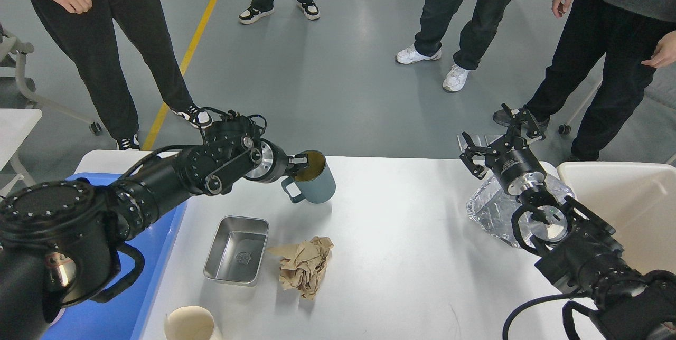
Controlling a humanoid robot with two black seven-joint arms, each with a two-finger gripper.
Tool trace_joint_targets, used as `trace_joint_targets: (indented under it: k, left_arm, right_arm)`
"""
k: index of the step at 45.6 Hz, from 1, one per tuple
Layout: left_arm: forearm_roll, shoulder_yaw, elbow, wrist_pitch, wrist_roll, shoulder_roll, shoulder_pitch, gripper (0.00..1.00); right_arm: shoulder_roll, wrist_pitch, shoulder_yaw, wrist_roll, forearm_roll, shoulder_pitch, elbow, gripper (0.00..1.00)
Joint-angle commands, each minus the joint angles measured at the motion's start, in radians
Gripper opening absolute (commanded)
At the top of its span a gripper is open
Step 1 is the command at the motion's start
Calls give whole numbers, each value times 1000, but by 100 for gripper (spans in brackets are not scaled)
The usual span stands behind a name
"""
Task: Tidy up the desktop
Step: 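Lift the teal mug with the left gripper and carry it over the blue tray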
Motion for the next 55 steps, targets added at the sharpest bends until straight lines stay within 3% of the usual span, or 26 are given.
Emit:
trace_joint_targets:
  k: [1,9,15,27,48,55]
  left_arm:
    - [-36,-28,-88,-153,27,103,-85,0]
    - [-54,-106,-274,-444,101,323,-200,0]
    - [-54,-159,-353,-444,125,465,-326,0]
    - [-79,-168,-344,-444,125,519,-505,0]
    - [-79,-163,-346,-444,127,533,-519,1]
    - [-69,-162,-408,-444,127,645,-431,1]
  right_arm:
    - [0,-3,-1,0,0,4,0,100]
    - [-2,-4,-1,0,0,16,0,100]
    - [1,-7,-3,0,-2,27,0,100]
    - [1,-7,-3,-2,-3,30,2,100]
    - [0,-7,-3,-6,-8,44,2,100]
    - [0,-6,-3,-6,-11,44,2,100]
